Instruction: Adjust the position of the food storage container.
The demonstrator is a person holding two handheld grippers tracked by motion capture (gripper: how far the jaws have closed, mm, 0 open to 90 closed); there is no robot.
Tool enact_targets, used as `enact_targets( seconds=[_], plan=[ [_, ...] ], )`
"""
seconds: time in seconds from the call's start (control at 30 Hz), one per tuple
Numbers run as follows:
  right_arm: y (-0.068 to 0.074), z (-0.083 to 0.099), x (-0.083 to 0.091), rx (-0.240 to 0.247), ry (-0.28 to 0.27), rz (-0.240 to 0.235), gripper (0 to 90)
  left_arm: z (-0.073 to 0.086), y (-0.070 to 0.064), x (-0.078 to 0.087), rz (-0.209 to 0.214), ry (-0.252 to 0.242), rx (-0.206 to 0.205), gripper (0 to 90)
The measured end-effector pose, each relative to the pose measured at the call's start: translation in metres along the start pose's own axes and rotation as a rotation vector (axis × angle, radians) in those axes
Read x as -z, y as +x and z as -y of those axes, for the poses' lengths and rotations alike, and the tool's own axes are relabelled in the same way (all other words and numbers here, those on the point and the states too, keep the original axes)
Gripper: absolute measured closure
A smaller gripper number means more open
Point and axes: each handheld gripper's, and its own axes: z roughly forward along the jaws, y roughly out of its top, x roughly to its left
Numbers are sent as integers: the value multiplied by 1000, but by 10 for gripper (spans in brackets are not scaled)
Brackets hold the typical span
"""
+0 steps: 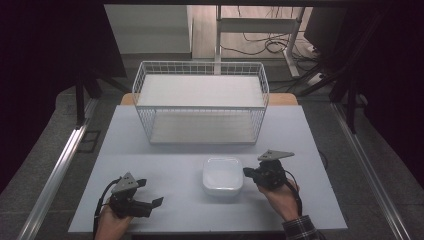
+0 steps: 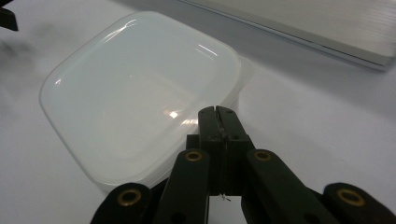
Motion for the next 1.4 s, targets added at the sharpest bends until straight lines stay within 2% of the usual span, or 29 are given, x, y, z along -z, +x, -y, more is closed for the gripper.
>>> enact_targets(
  seconds=[0.17,0.37,0.57,0.73,0.9,1.0,1.13,1.23,1.3,1.4],
  plan=[
    [11,-6,-11,10,-8,-22,894,0,0,0,2,2,-2,64],
    [25,-13,-24,45,-8,-46,894,0,-1,0,5,6,-3,67],
    [27,-11,-21,80,-19,-19,886,-1,-2,0,5,9,-8,71],
    [25,-5,-6,127,-53,11,724,-1,-4,0,3,18,-19,72],
    [23,5,1,163,-46,25,454,-2,-4,-1,11,17,-20,78],
    [21,12,3,170,-42,28,305,-2,-5,0,9,14,-24,78],
    [19,19,8,163,-75,23,124,-1,-4,0,-3,5,-33,72],
    [18,26,11,167,-77,52,50,-1,-4,0,-7,-3,-37,66],
    [17,31,12,185,-63,65,38,-1,-4,-1,-8,-3,-39,63],
    [14,33,13,177,-66,64,25,-1,-5,-1,-10,-3,-43,62]
  ],
)
